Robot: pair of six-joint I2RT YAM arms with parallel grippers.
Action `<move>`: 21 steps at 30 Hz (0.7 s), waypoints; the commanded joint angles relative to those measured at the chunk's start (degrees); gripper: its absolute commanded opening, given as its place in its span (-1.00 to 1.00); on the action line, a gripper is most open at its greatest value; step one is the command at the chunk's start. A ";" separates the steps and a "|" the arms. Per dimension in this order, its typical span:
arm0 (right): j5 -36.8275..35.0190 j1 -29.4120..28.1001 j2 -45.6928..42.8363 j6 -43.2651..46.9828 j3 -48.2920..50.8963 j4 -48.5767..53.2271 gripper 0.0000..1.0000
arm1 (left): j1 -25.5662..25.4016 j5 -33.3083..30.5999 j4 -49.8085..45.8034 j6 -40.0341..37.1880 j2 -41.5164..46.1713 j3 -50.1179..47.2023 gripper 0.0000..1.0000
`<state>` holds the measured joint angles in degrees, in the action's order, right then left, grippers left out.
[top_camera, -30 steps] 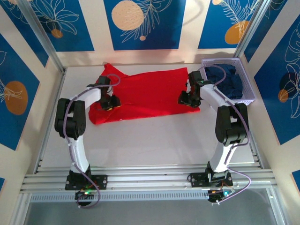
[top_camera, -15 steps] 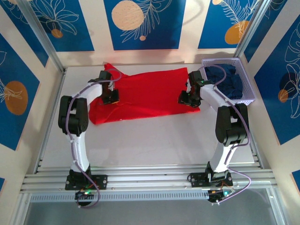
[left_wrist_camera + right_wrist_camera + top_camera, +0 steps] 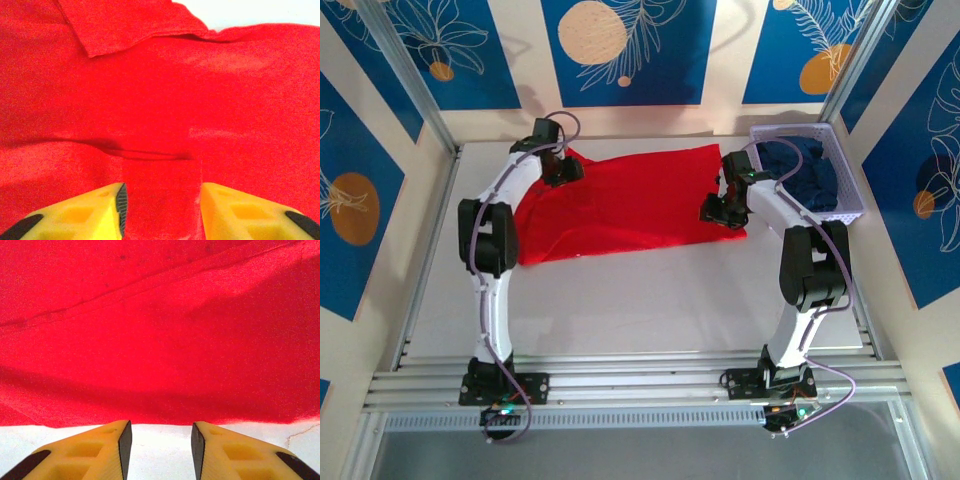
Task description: Fold the inside-out t-shirt
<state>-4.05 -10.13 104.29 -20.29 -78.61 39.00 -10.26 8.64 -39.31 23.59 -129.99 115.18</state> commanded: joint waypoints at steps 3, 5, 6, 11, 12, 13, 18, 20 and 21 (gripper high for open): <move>0.42 0.40 0.96 -0.87 0.08 -0.46 -0.22 | -0.07 -1.86 2.43 0.24 12.19 -14.54 0.01; 0.08 1.24 2.45 -1.48 -0.55 -0.18 -0.22 | 0.03 -3.06 6.65 0.89 18.54 -25.72 0.04; 0.11 1.86 3.35 -1.72 -0.88 0.00 -0.22 | 0.20 -3.66 7.87 1.14 21.36 -30.43 0.05; -2.93 5.08 8.75 -1.28 -2.71 3.87 -0.23 | 1.13 -4.15 10.56 1.95 28.46 -46.12 0.05; -3.84 5.64 9.04 -1.20 -2.28 4.23 -0.23 | 1.57 -4.45 11.26 1.94 29.27 -48.21 0.05; -4.15 6.28 9.18 -1.03 -1.89 4.53 -0.24 | 2.17 -5.03 11.66 1.85 29.74 -49.82 0.05; -5.73 8.29 9.79 -0.10 -0.13 6.37 -0.25 | 6.19 -6.21 11.82 1.25 29.02 -54.53 0.04; -7.25 8.29 9.92 0.14 0.36 7.33 -0.26 | 6.70 -5.92 12.29 1.63 29.24 -55.98 0.04; -7.93 8.21 9.88 0.16 0.63 7.80 -0.28 | 6.74 -5.84 12.65 1.86 29.65 -56.81 0.04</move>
<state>-9.28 -1.50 113.89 -20.88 -79.29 43.29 -4.19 3.99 -28.27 24.99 -100.97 60.14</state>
